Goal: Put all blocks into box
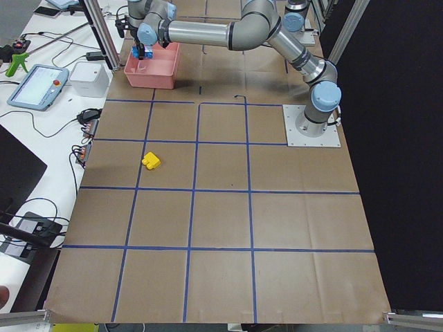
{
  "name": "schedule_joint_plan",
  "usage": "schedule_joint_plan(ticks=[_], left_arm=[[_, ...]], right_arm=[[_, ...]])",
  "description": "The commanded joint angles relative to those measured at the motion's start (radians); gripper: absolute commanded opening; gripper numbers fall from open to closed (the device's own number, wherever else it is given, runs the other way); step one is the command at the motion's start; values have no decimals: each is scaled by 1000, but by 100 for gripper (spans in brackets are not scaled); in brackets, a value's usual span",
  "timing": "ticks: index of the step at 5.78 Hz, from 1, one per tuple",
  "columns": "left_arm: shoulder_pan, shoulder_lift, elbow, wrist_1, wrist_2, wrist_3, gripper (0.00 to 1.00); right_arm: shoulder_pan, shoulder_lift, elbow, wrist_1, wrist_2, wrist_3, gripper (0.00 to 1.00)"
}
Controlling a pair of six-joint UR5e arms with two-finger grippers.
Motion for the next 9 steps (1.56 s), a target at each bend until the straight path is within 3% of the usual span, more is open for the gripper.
schedule_joint_plan(ticks=[1, 5, 7, 8, 9], left_arm=[[7, 27, -39, -1, 26, -1, 98], [205, 340, -229, -200, 17, 274, 99], [402, 446, -333, -219, 9, 620, 99], [499, 449, -344, -219, -32, 793, 99], [606, 445, -344, -219, -40, 1012, 99]], right_arm=[[107, 54, -51, -7, 127, 27, 2], [269, 217, -261, -19, 123, 163, 2], [351, 397, -458, -19, 111, 190, 3], [379, 457, -505, -19, 108, 204, 3], [392, 475, -505, -19, 108, 205, 12]])
